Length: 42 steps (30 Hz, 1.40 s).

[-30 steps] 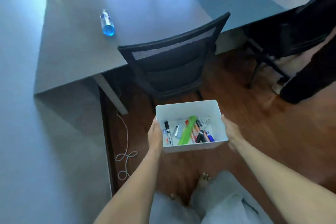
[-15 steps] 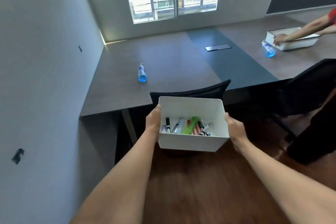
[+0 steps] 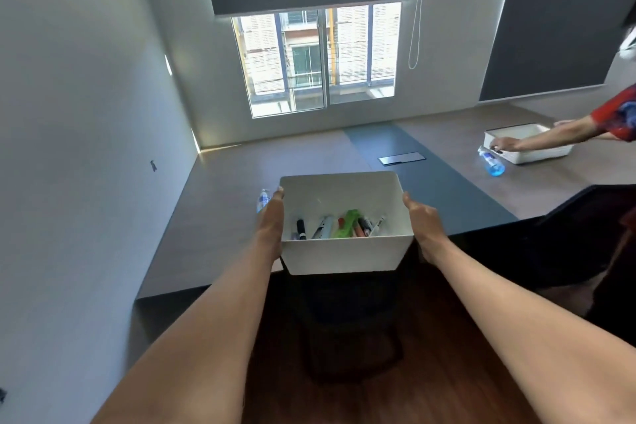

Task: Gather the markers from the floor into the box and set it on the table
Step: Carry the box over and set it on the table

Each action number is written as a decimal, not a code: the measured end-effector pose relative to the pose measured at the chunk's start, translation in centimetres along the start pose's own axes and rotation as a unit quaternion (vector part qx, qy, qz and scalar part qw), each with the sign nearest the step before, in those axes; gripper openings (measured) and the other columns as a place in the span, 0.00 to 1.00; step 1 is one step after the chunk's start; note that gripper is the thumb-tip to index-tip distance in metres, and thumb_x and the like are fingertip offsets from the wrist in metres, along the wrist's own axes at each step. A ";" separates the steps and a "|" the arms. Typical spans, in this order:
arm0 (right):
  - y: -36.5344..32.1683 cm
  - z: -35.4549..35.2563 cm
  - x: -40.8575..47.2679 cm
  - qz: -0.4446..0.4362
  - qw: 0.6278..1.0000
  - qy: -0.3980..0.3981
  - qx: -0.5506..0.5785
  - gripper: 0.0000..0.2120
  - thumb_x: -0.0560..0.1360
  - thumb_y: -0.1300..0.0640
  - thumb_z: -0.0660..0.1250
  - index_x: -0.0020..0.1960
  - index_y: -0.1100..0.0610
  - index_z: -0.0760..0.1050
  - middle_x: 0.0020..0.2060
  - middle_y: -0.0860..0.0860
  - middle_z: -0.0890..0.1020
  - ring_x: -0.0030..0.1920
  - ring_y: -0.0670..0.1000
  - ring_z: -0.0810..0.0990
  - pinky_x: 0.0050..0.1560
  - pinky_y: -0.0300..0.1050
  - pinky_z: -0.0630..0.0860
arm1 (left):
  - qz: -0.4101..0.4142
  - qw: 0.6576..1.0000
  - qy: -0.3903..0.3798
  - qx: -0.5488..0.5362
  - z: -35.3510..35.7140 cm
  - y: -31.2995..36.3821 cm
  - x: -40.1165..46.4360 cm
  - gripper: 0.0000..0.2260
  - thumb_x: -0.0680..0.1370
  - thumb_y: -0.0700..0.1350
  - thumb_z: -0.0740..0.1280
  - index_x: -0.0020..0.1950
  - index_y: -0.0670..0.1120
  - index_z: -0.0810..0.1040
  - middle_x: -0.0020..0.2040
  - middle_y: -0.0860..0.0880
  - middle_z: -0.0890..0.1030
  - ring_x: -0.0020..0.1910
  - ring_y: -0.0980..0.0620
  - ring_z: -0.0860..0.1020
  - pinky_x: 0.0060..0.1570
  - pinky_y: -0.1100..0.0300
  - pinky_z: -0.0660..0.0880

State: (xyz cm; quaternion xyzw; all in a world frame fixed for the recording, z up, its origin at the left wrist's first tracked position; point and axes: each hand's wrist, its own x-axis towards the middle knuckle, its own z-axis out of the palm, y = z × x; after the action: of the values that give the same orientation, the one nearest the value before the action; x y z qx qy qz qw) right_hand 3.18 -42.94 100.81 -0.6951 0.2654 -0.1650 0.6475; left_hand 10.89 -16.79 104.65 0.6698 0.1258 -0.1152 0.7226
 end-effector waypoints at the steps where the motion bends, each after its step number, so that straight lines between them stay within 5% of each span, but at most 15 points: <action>1: -0.6 0.4 1.2 -0.003 1.000 -0.002 0.001 0.21 0.78 0.39 0.62 0.43 0.56 0.82 0.45 0.50 0.85 0.47 0.51 0.82 0.47 0.46 0.74 | 0.007 1.000 0.005 -0.001 0.4 0.7 0.9 0.31 0.73 0.64 0.63 0.73 0.52 0.71 0.70 0.45 0.75 0.68 0.40 0.74 0.61 0.42 0.77; 5: -2.0 1.9 7.5 -0.011 1.000 -0.014 0.016 0.19 0.78 0.42 0.61 0.46 0.55 0.82 0.46 0.51 0.83 0.45 0.52 0.81 0.46 0.44 0.74 | 0.036 0.999 0.016 -0.001 2.4 2.4 5.6 0.23 0.72 0.67 0.63 0.55 0.51 0.80 0.49 0.48 0.82 0.49 0.46 0.81 0.49 0.51 0.80; 9: -1.4 3.6 14.8 0.001 0.999 -0.032 0.014 0.19 0.78 0.42 0.62 0.36 0.53 0.78 0.32 0.46 0.80 0.33 0.48 0.77 0.33 0.41 0.70 | 0.036 0.999 0.033 -0.001 4.8 2.2 11.5 0.25 0.72 0.67 0.62 0.59 0.50 0.79 0.51 0.48 0.83 0.50 0.45 0.81 0.51 0.49 0.80; 11: -0.7 4.4 18.0 0.014 0.999 -0.050 0.008 0.18 0.78 0.42 0.62 0.41 0.55 0.81 0.38 0.49 0.82 0.39 0.51 0.79 0.38 0.43 0.73 | 0.023 0.999 0.045 -0.003 5.9 1.8 14.3 0.29 0.71 0.67 0.63 0.64 0.49 0.77 0.59 0.46 0.82 0.59 0.42 0.80 0.62 0.43 0.77; 14: 0.7 5.9 22.4 0.034 0.997 -0.073 0.003 0.23 0.78 0.43 0.62 0.62 0.59 0.80 0.59 0.54 0.83 0.58 0.56 0.81 0.61 0.51 0.75 | 0.012 0.998 0.059 -0.004 7.1 0.5 17.7 0.29 0.73 0.65 0.62 0.68 0.49 0.77 0.64 0.46 0.80 0.64 0.42 0.78 0.68 0.43 0.72; 17: 2.2 7.6 26.1 0.050 0.994 -0.102 -0.001 0.23 0.79 0.45 0.62 0.66 0.60 0.79 0.64 0.54 0.82 0.64 0.55 0.80 0.67 0.51 0.74 | -0.010 0.997 0.073 -0.013 7.8 -1.1 21.1 0.25 0.76 0.62 0.61 0.66 0.49 0.79 0.59 0.47 0.82 0.58 0.44 0.81 0.61 0.47 0.78; 21: 5.5 10.2 29.8 0.100 0.988 -0.121 0.006 0.23 0.77 0.44 0.61 0.62 0.57 0.81 0.62 0.53 0.82 0.63 0.55 0.79 0.68 0.53 0.73 | -0.029 0.996 0.072 -0.050 8.2 -3.9 25.0 0.15 0.81 0.56 0.57 0.50 0.53 0.81 0.50 0.49 0.84 0.47 0.49 0.83 0.40 0.56 0.81; 26: 10.6 12.6 32.8 0.178 0.975 -0.123 0.047 0.19 0.78 0.46 0.63 0.56 0.59 0.83 0.56 0.56 0.86 0.58 0.59 0.84 0.64 0.61 0.78 | -0.067 0.991 0.101 -0.050 8.0 -7.5 30.7 0.22 0.80 0.59 0.57 0.66 0.49 0.78 0.64 0.45 0.81 0.63 0.43 0.80 0.66 0.42 0.75; 32: 13.3 14.7 34.5 0.178 0.974 -0.135 0.028 0.23 0.80 0.47 0.60 0.72 0.53 0.73 0.68 0.52 0.79 0.67 0.56 0.78 0.71 0.59 0.72 | -0.121 0.986 0.104 -0.040 7.5 -11.6 35.3 0.26 0.77 0.58 0.61 0.69 0.45 0.77 0.69 0.44 0.78 0.69 0.41 0.76 0.70 0.41 0.70; 37: 14.7 15.8 35.6 0.184 0.974 -0.127 0.037 0.19 0.82 0.49 0.59 0.70 0.49 0.76 0.67 0.48 0.80 0.65 0.52 0.80 0.69 0.55 0.74 | -0.130 0.986 0.098 -0.034 7.7 -12.0 37.4 0.21 0.77 0.55 0.61 0.65 0.47 0.79 0.65 0.44 0.81 0.65 0.41 0.79 0.68 0.40 0.73; 40: 15.0 16.6 36.7 0.188 0.973 -0.125 0.048 0.14 0.82 0.49 0.59 0.61 0.47 0.81 0.62 0.46 0.83 0.56 0.47 0.85 0.57 0.48 0.81 | -0.104 0.990 0.092 -0.029 8.1 -11.4 39.2 0.18 0.78 0.50 0.61 0.64 0.45 0.79 0.63 0.44 0.82 0.65 0.41 0.79 0.68 0.40 0.73; 42: 15.0 17.1 37.9 0.195 0.973 -0.114 0.043 0.17 0.82 0.48 0.59 0.64 0.51 0.80 0.62 0.50 0.83 0.59 0.50 0.84 0.61 0.52 0.80 | -0.093 0.991 0.097 -0.027 8.5 -11.1 40.2 0.16 0.80 0.49 0.60 0.62 0.42 0.79 0.61 0.44 0.83 0.62 0.43 0.80 0.67 0.43 0.74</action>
State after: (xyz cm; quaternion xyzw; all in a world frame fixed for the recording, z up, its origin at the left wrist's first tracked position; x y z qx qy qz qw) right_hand 41.14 -51.47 79.88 -0.6157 0.3134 0.0335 0.7222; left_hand 45.30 -26.05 81.30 0.6432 0.2605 -0.1132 0.7111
